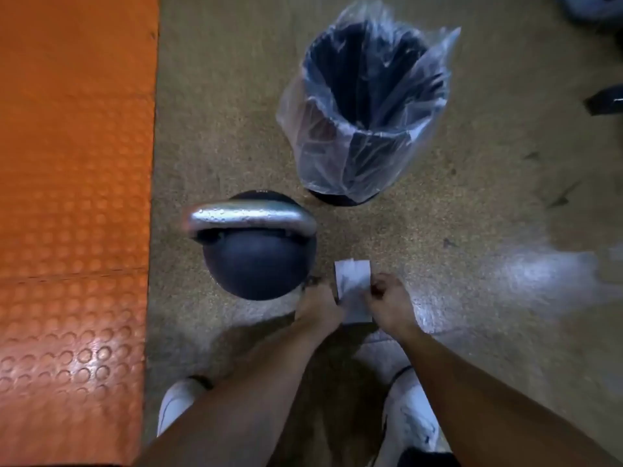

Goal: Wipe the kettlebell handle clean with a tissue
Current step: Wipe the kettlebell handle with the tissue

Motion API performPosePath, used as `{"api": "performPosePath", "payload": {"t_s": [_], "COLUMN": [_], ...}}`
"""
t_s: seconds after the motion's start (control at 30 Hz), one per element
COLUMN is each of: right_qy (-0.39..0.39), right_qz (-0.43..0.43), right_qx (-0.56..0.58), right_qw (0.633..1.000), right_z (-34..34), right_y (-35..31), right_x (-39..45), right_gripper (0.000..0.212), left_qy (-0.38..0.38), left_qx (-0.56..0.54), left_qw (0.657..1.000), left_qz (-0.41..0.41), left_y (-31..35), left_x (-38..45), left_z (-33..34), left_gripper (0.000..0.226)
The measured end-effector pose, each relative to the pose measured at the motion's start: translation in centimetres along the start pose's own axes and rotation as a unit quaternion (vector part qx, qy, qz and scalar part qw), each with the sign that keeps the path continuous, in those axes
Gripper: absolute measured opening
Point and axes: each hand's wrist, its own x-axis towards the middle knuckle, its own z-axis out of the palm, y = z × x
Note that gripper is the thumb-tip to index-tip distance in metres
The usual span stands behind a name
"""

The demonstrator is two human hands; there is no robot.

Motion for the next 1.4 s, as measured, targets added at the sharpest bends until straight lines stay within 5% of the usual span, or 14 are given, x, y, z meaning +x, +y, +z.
{"api": "performPosePath", "payload": {"t_s": [0.23,0.4,0.53,0.6,0.7,0.8,1.0,1.13,1.3,1.4], "right_qy": [0.019,-0.025,-0.027,-0.036,-0.076,-0.107,-0.086,-0.096,-0.044,-0.025], "right_qz": [0.093,0.127,0.191,0.206,0.209,0.178,0.08,0.015,-0.036,-0.082], "right_qx": [0.011,0.081,0.259,0.326,0.374,0.38,0.424,0.445,0.437,0.434], "right_qw": [0.995,0.988,0.946,0.922,0.9,0.901,0.898,0.89,0.898,0.897], "right_z": [1.8,0.6,-1.8,-3.4,-6.3,-9.1,-12.4,-14.2,-16.8,-17.3], "right_y": [-0.1,-0.8,-1.8,-3.0,-5.6,-9.0,-14.6,-16.9,-21.3,-23.9], "right_x": [0.5,0.6,0.8,-0.1,-3.1,-5.5,-7.5,-10.0,-13.2,-14.6], "right_gripper": [0.019,0.005,0.007,0.006,0.023,0.03,0.009,0.03,0.025,0.031], "left_qy": [0.079,0.04,-0.065,-0.139,-0.223,-0.265,-0.121,-0.096,-0.01,0.017], "left_qx": [-0.094,-0.114,-0.232,-0.344,-0.436,-0.451,-0.363,-0.42,-0.403,-0.437], "left_qw": [0.987,0.989,0.964,0.918,0.859,0.848,0.923,0.899,0.904,0.887], "left_qz": [-0.102,-0.088,-0.108,-0.142,-0.151,-0.09,0.039,0.083,0.144,0.148], "left_y": [0.2,0.0,0.2,1.1,2.9,4.5,7.0,8.8,9.9,10.0], "left_x": [1.8,3.1,2.9,1.7,-1.8,-4.7,-5.6,-9.1,-12.7,-14.7], "left_z": [1.5,1.5,0.5,-1.0,-4.9,-8.9,-14.3,-18.4,-22.0,-23.7], "left_gripper": [0.055,0.021,0.029,0.04,0.041,0.033,0.038,0.026,0.012,0.023]}}
